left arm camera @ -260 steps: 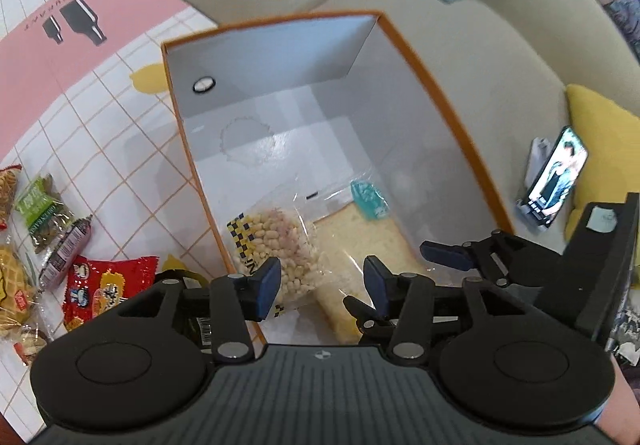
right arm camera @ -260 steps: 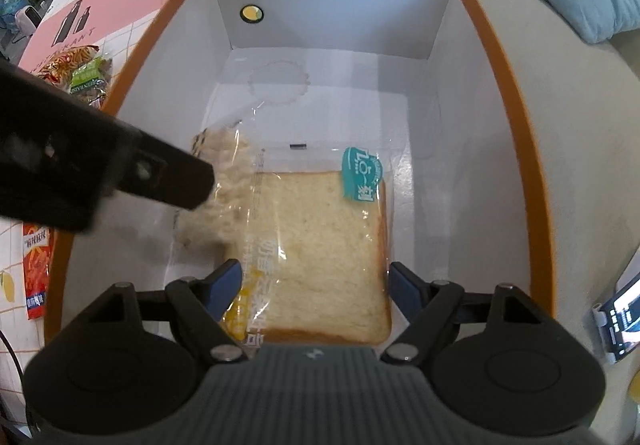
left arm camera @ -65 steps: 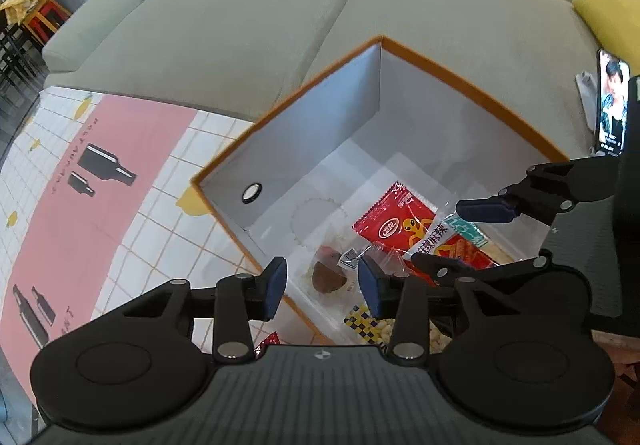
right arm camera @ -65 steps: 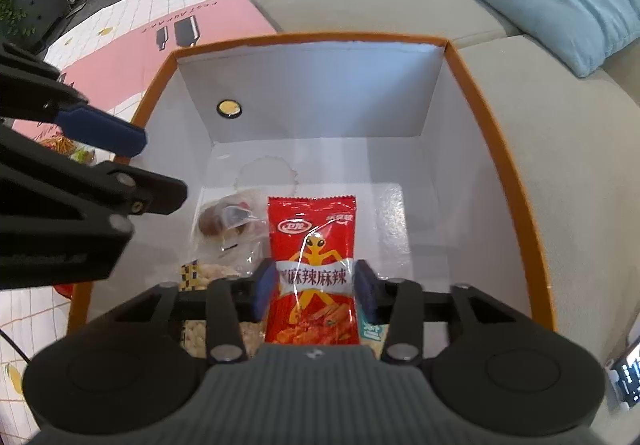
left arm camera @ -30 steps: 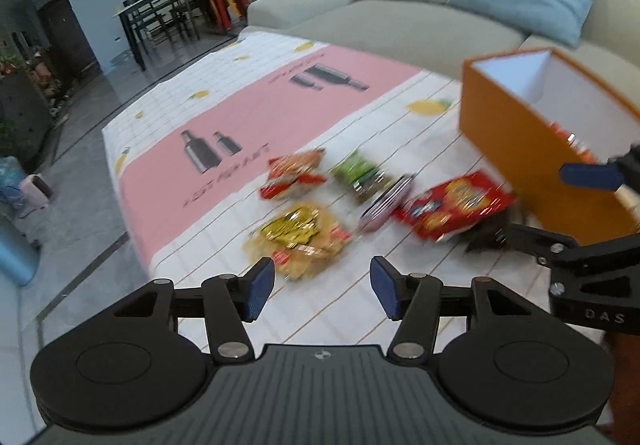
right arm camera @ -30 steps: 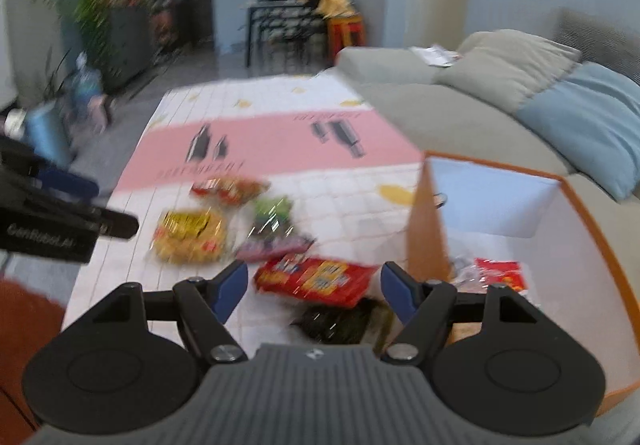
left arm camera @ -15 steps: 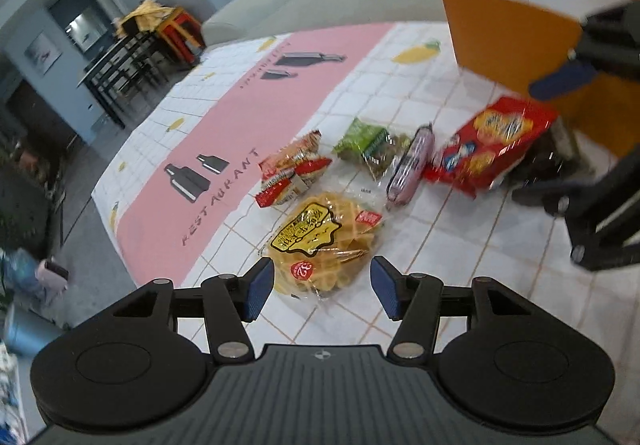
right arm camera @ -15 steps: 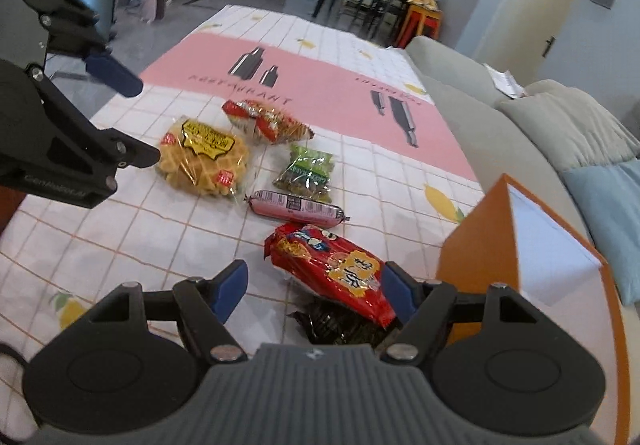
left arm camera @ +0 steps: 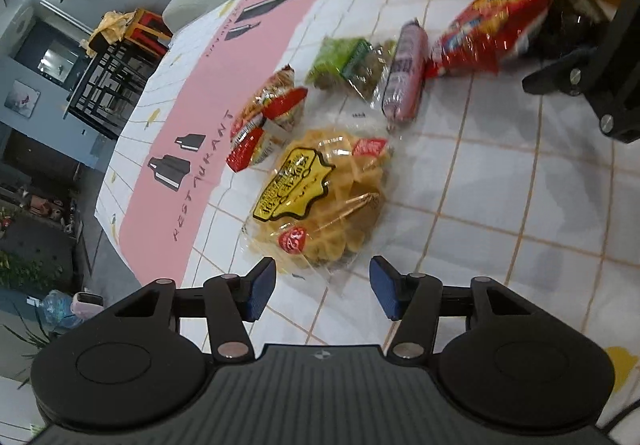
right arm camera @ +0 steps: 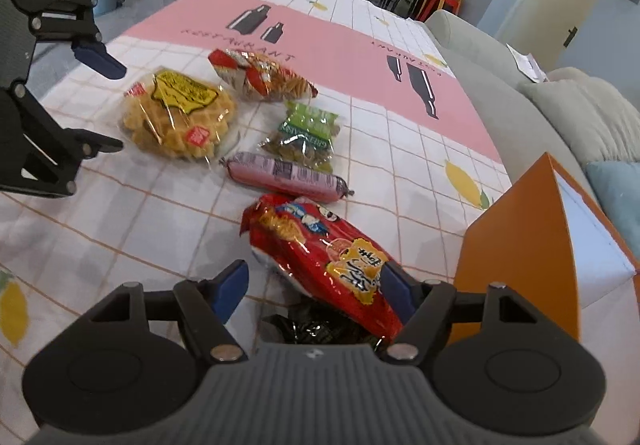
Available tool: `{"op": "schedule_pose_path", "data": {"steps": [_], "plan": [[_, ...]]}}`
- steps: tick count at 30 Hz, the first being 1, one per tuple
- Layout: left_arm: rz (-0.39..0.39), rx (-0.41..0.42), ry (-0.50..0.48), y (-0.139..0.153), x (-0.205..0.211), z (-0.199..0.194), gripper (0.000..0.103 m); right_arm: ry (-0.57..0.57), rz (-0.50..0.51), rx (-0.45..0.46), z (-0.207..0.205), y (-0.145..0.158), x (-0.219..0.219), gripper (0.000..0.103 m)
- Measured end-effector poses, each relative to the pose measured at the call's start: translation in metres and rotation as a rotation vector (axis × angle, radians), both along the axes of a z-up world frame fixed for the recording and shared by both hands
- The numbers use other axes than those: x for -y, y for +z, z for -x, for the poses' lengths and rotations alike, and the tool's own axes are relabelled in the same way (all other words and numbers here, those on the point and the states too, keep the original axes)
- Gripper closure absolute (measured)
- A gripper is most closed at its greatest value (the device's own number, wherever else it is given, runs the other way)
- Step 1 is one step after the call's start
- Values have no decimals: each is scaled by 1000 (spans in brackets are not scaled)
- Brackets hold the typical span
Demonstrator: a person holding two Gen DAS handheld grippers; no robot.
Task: Organize snacks
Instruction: 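Grasp the red cracker bag with the right tool, then lift the red cracker bag with the right tool while the left grasps the waffle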
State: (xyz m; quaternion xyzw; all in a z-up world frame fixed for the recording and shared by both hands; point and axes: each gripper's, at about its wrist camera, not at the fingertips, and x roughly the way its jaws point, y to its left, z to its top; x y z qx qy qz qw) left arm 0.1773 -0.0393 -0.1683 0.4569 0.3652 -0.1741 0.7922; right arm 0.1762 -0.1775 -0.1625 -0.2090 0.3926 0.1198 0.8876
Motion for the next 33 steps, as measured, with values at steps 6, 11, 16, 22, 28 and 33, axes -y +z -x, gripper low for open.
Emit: {"op": "schedule_pose_path", "data": {"steps": [6, 11, 16, 22, 28, 33], "plan": [[10, 7, 18, -2, 3, -2, 64, 33, 73, 14, 1, -10, -9, 31], [45, -2, 51, 0, 3, 3, 78, 16, 111, 51, 2, -11, -7, 52], [80, 2, 85, 9, 7, 6, 94, 17, 107, 59, 4, -8, -6, 57], [166, -7, 149, 29, 5, 9, 96, 15, 92, 95, 10, 7, -8, 68], [294, -51, 225, 57, -1, 17, 98, -1, 50, 120, 19, 25, -6, 69], [348, -49, 249, 79, -2, 28, 100, -6, 6, 152, 32, 47, -7, 76]]}}
